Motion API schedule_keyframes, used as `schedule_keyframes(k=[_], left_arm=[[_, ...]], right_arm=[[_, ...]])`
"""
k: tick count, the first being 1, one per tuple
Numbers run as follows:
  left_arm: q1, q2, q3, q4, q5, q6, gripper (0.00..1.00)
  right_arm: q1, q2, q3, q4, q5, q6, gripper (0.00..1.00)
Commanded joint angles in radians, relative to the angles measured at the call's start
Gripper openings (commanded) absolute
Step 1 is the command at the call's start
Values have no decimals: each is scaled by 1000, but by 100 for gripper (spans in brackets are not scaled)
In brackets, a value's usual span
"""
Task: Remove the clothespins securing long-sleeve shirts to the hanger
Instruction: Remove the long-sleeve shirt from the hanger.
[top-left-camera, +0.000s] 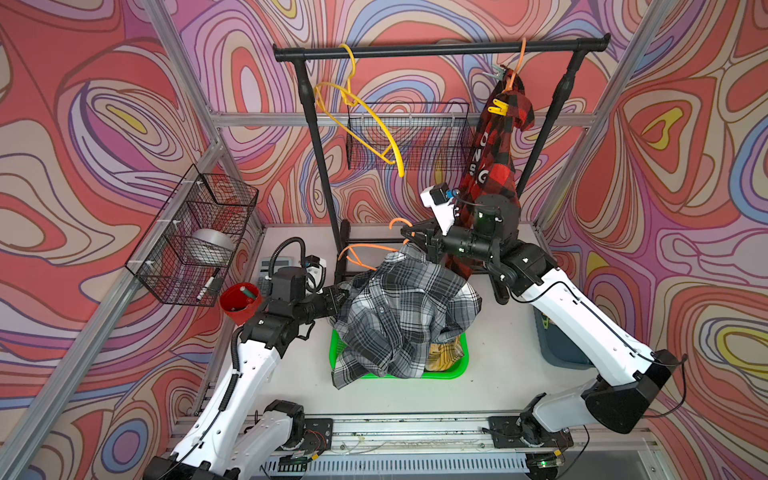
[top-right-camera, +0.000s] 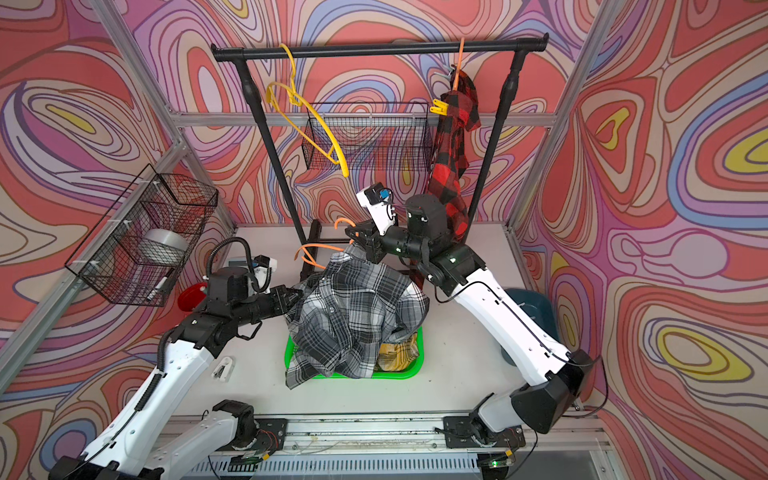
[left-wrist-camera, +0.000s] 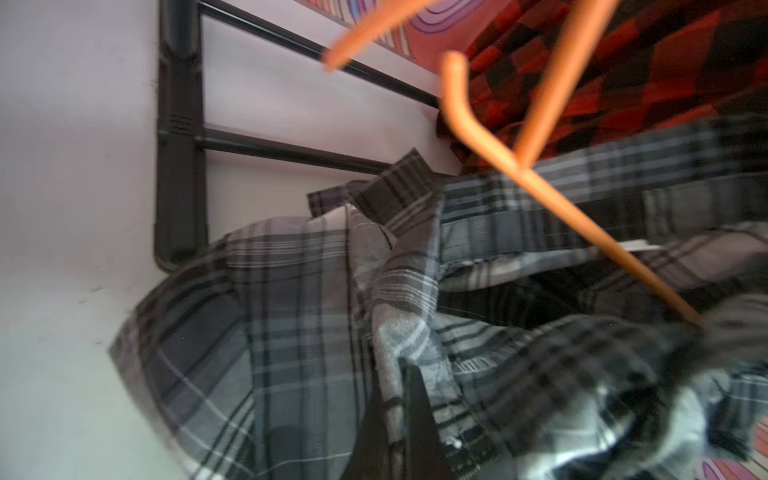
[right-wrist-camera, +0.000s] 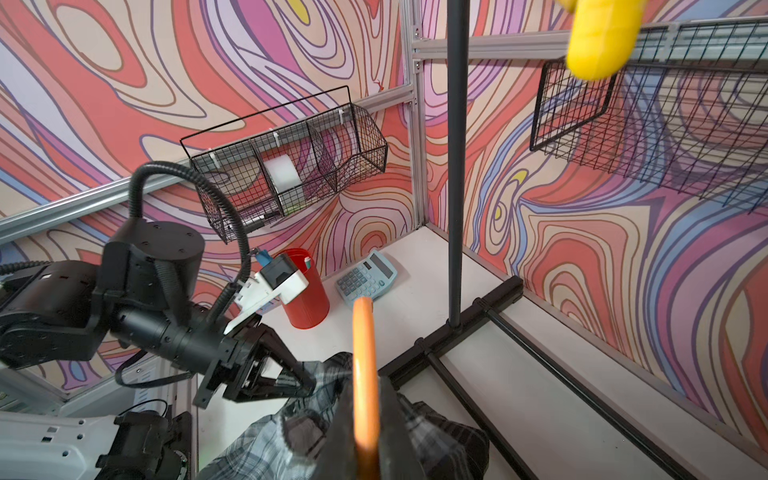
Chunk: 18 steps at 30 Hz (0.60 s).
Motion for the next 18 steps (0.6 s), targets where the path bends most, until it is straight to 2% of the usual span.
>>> schedule_keyframes(k=[1,2,4,5,6,8,11,14,18], left_arm=[[-47,-17,21,-11,-11,-27,0],[-47,-22,37,-31,-19,-20,0],[-47,-44,98,-84,-71,11,45],[-47,-53,129,-101,-95,23,57],[-45,-63,165,-113,-118,33,64],[-45,-70,225,-117,-143,43,70],[-43,-55,293,-92,-158,4,74],[-38,-37,283,8,-133,-136,75],[-30,-9,170,237,-43,-390,75]], right_arm=[[14,30,-21,84,-2,19,0],[20,36,-30,91,-1,19,0],[26,41,-49,110,3,22,0],[27,41,-54,114,9,23,0],[29,43,-56,118,16,23,0],[32,44,-64,132,24,22,0],[39,38,-81,163,30,20,0],[48,33,-88,182,41,13,0],[64,21,-100,208,70,-9,0]])
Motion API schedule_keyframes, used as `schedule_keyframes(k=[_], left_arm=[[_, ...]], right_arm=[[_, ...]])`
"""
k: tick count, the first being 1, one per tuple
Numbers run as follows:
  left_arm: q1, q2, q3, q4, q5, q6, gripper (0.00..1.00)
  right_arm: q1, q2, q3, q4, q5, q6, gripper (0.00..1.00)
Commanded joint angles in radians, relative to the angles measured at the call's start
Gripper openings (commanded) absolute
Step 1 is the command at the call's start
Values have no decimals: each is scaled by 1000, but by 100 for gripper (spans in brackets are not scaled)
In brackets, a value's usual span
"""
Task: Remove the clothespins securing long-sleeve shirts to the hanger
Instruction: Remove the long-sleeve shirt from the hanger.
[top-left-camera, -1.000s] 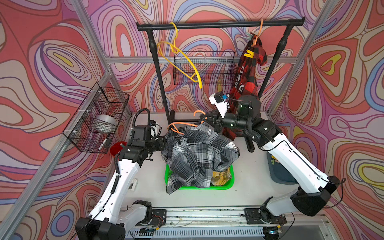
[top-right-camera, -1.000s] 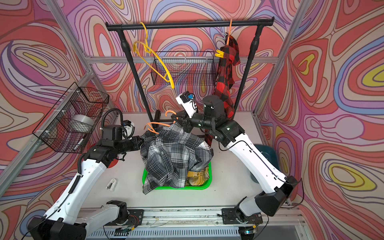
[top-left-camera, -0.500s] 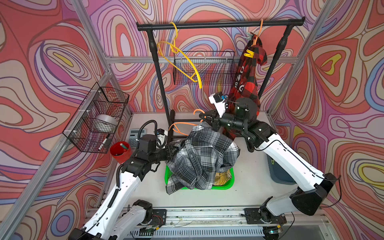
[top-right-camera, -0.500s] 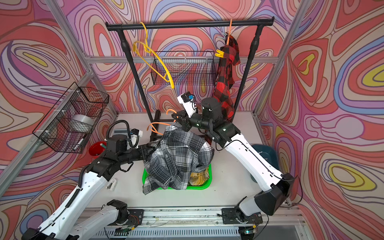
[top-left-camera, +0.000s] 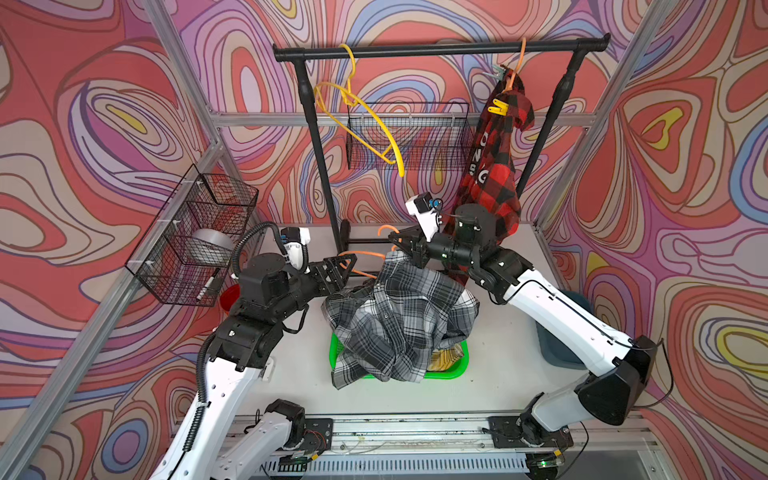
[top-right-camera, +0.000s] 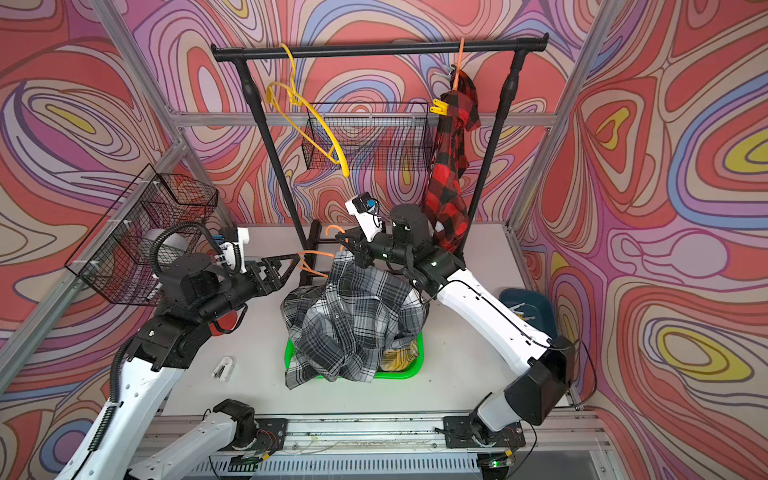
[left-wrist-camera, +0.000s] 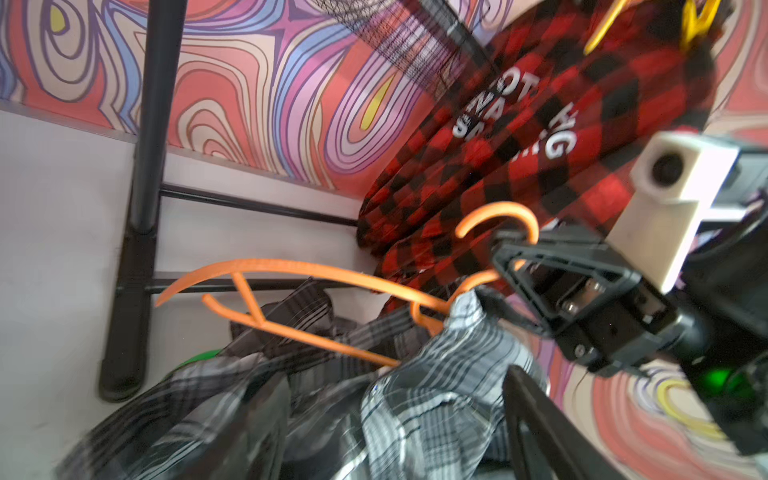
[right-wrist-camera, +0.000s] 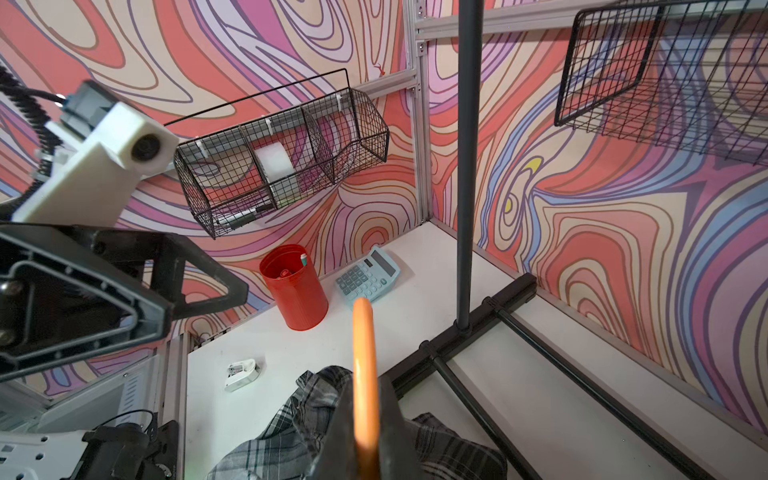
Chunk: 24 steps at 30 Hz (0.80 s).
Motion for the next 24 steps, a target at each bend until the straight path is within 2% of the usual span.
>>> schedule_keyframes(k=[1,5,11,16,18,19,21,22,23,24], left_arm=[[9,48,-95,214,70,-261,76],[8,95,-144,347,75,-371,78],[7,155,-119,393,26,-390,79],[7,206,-124,473,18,-438,71],[6,225,-126,494,21,-451,64],[4,230,-130,508,20,-458,57],[2,233,-140,531,10,-475,36],[1,231,-145,538,0,-481,21],[2,225,-145,538,-11,-485,7],[3,218,-142,536,-18,-483,0]], right_arm=[[21,-28,-20,69,35,-23,0],[39,-45,-52,119,43,-42,0],[61,-57,-100,199,-9,-42,0],[76,-58,-125,238,-62,-33,0],[82,-60,-131,245,-68,-28,0],[84,-59,-133,248,-77,-25,0],[84,-58,-131,245,-98,-19,0],[83,-57,-129,242,-103,-15,0],[84,-56,-130,238,-108,-10,7],[83,-56,-130,232,-109,-8,13]])
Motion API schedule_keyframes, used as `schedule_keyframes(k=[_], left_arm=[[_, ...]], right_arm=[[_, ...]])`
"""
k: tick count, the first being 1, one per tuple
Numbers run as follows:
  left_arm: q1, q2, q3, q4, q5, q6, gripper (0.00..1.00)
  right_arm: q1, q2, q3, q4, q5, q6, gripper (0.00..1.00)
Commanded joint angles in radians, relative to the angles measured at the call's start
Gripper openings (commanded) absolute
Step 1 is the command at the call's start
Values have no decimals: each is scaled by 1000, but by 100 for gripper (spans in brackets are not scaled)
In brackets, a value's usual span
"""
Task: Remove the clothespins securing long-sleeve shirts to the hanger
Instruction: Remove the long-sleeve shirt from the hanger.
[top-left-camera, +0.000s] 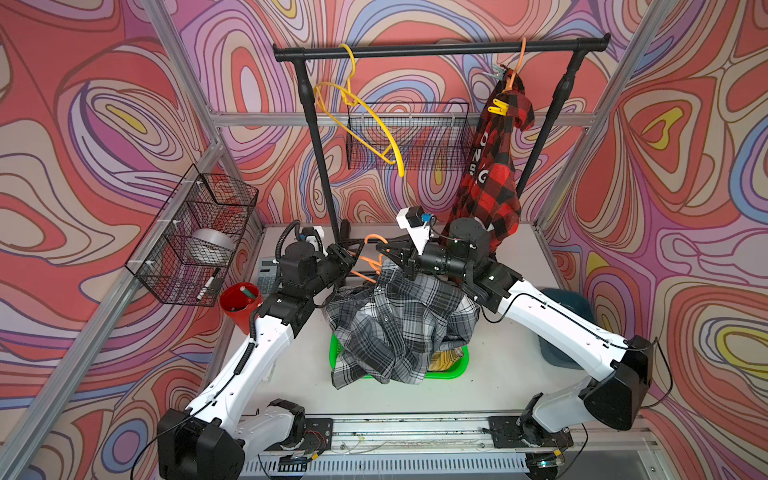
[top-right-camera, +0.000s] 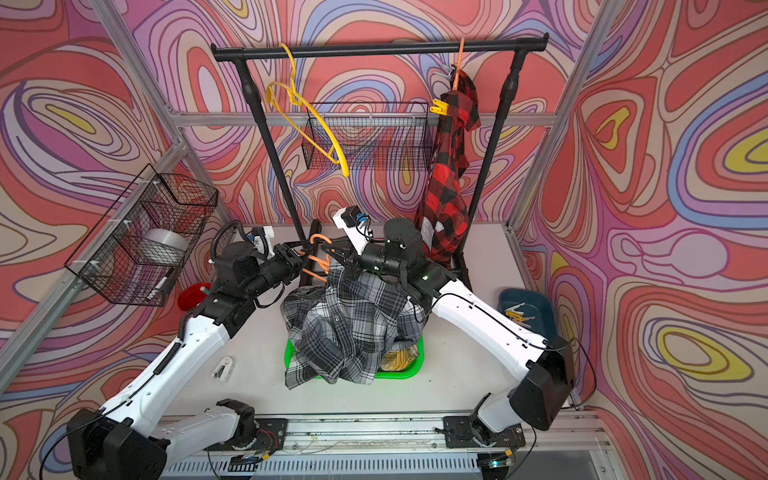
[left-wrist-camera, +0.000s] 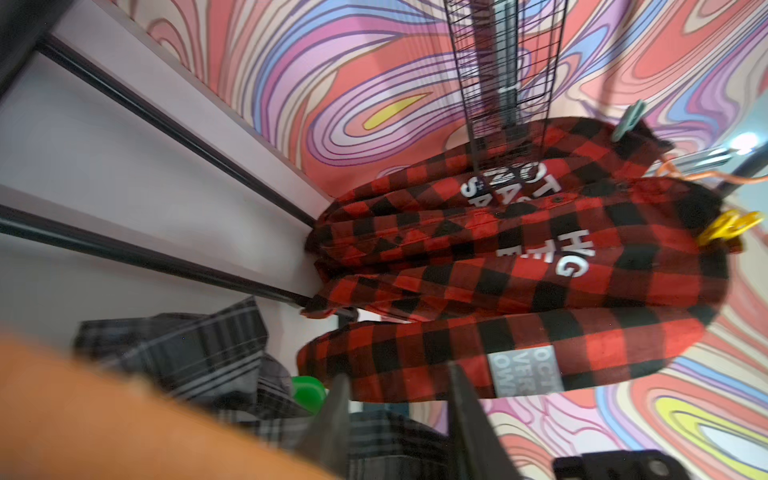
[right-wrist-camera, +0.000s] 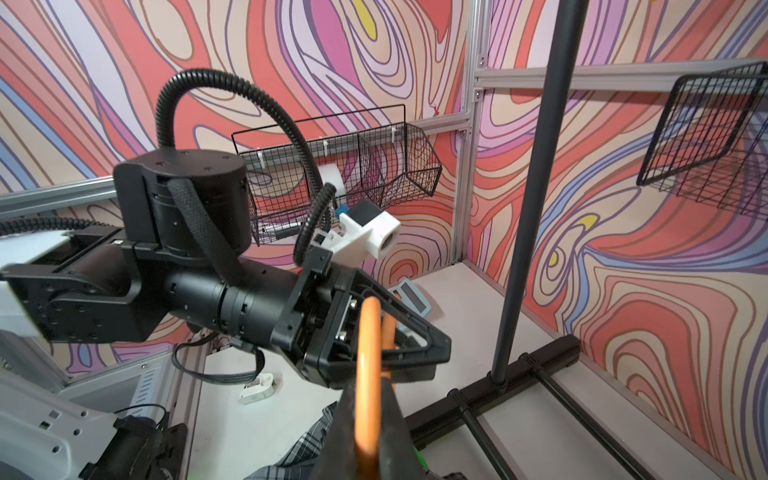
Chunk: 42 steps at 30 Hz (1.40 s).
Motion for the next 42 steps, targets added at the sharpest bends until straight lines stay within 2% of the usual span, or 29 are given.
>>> schedule_keyframes(k=[1,4,7,11,14,19,26,35,42], left_arm=[[2,-27,10,38,-44,7,0],[12,-57,45,-17,-67,43,0],[61,-85,65,-45,-37,38,0],[192,-119,58,-32,42,-36,0],[288,-136,44,11,101,-110,0],[386,-134,46,106,180,-223,0],[394,-128,101,107,202,-229,0],[424,-115,136,141,212,-248,0],[474,-100,182,218,221,-327,0]], right_arm=[[11,-28,-5,36,-49,27,21],[11,-31,-19,30,-45,37,32],[11,-37,-31,17,-36,48,44],[12,-67,-82,32,-7,64,63],[12,-87,-110,36,14,67,71],[11,-72,-146,29,37,91,75],[12,-69,-273,36,202,137,74],[12,-145,-413,-22,370,175,73],[7,-185,-527,-66,458,261,74]])
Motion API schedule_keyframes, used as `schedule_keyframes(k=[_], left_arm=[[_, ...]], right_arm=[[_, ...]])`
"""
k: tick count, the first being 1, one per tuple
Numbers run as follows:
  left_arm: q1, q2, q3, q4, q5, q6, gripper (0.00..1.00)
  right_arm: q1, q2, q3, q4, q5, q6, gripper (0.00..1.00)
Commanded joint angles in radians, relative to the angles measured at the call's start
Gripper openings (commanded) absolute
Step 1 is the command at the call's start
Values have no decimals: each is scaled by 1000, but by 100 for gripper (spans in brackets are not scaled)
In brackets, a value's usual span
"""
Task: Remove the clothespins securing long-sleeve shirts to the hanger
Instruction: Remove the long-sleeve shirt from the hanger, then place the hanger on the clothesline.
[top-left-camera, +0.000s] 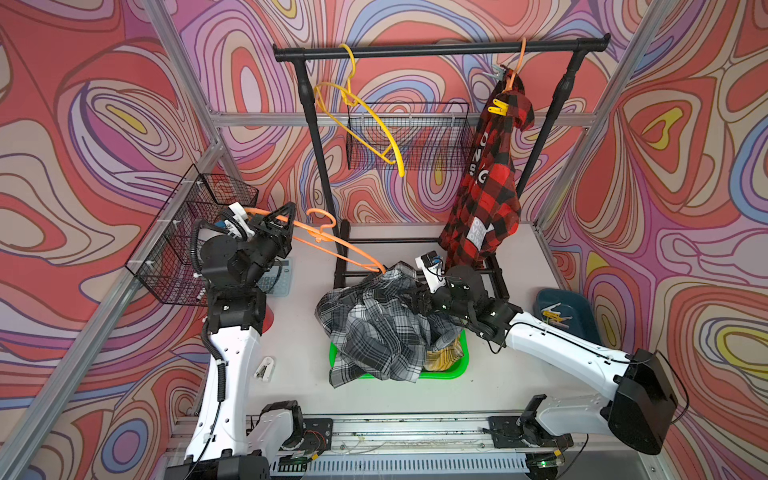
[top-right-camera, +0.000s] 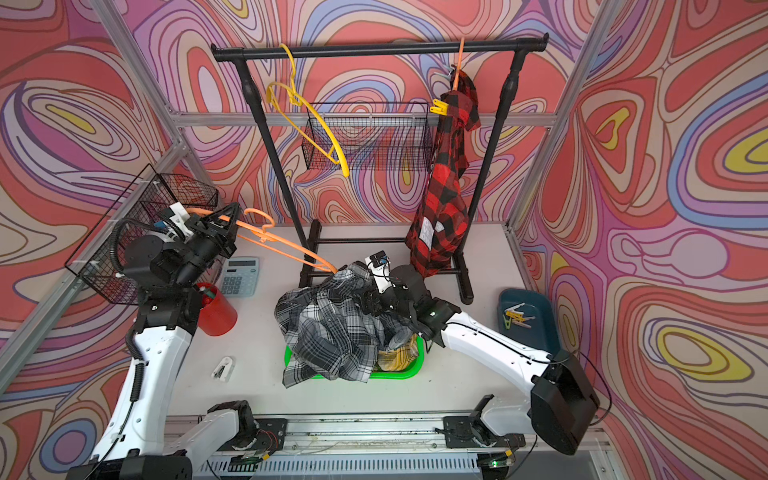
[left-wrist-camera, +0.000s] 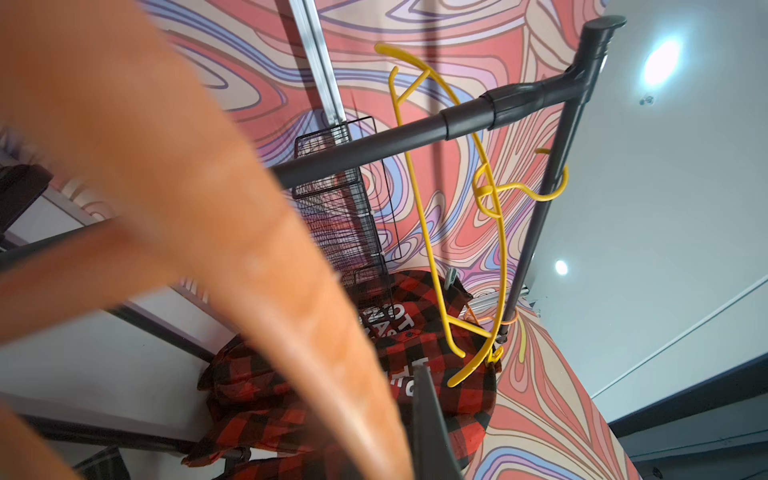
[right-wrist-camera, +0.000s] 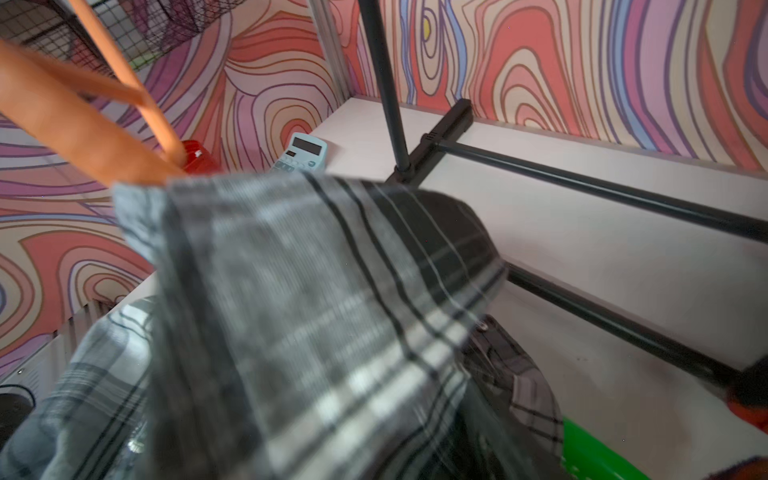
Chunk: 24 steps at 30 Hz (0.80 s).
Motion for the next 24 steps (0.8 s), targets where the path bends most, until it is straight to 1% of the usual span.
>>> schedule_keyframes(k=[1,4,7,10,12,15,17,24], left_arm=[[26,-1,32,119,18,-88,0],[62,0,-9,213,6,-186,0],[85,9,-62,317,-27,-302,0],[86,37,-83,388,-12,-382,0],[89,48,-96,430,-7,-422,0],[89,47,-107,434,0,-434,0],[88,41,-105,417,4,-424,0],[89,44,-96,417,8,-426,0]], right_arm=[[-7,-34,-47,-40,57,60,73],[-55,-89,-73,-33,10,80,74],[-121,-164,-85,5,-96,81,73],[-127,-226,-51,33,-172,18,73],[-127,-234,3,33,-234,-24,73],[-126,-196,108,34,-345,-60,73],[-123,-157,172,54,-390,-69,73],[-77,37,364,118,-446,-127,73]])
